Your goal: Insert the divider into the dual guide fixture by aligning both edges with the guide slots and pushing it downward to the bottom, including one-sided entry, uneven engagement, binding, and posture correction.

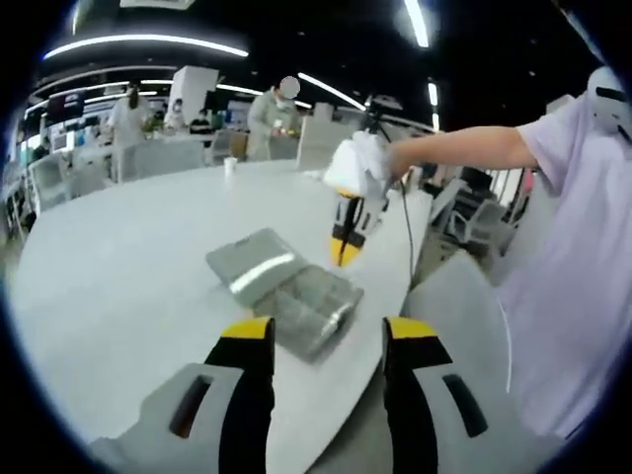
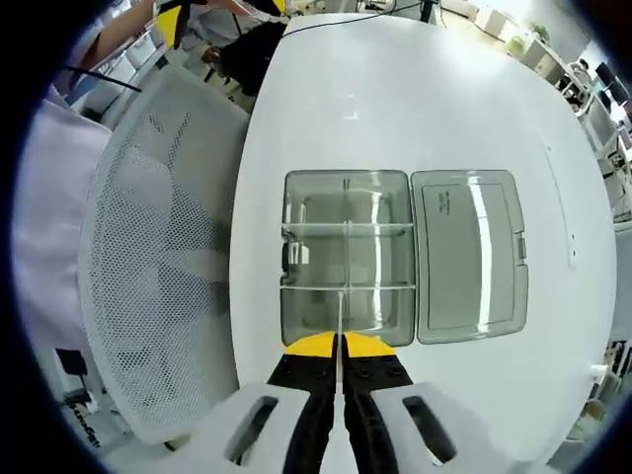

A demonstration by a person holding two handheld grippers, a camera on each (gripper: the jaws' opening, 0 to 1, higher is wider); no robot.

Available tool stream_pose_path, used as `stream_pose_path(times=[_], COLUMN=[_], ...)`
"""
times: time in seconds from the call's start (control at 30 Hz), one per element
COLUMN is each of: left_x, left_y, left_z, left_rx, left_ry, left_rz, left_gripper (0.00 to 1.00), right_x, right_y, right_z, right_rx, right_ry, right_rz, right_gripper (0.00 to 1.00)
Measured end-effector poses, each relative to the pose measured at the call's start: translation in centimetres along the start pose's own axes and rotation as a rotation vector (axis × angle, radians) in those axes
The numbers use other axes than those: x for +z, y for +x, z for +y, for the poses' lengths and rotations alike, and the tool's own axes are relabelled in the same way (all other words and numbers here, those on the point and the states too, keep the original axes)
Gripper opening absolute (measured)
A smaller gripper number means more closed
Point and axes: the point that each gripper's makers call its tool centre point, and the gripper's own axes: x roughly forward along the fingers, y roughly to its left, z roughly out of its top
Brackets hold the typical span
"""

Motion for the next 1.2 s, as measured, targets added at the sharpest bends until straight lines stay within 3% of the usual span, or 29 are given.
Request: stream_pose_path(times=[0.33, 0.67, 1.2], left_x=[-0.3, -2.0, -2.0], left_y=[-0.4, -0.5, -0.8], left_z=[0.4, 1.0, 1.0], left_rx=[0.014, 0.029, 0.034], left_ry=[-0.009, -0.026, -0.033], left_rz=[0.005, 0.046, 0.049], left_gripper=[0.42, 0.42, 0.41], right_x=[-0.4, -0.3, -0.4], right_y=[0.2, 0.4, 0.7], right_z=[-0.5, -0.5, -0.6], right_rx=[-0.007, -0.004, -0.002], right_ry=[0.003, -0.001, -0.015], right_rz=[0.015, 0.014, 0.033], right_gripper=[0.0, 0.0, 0.0])
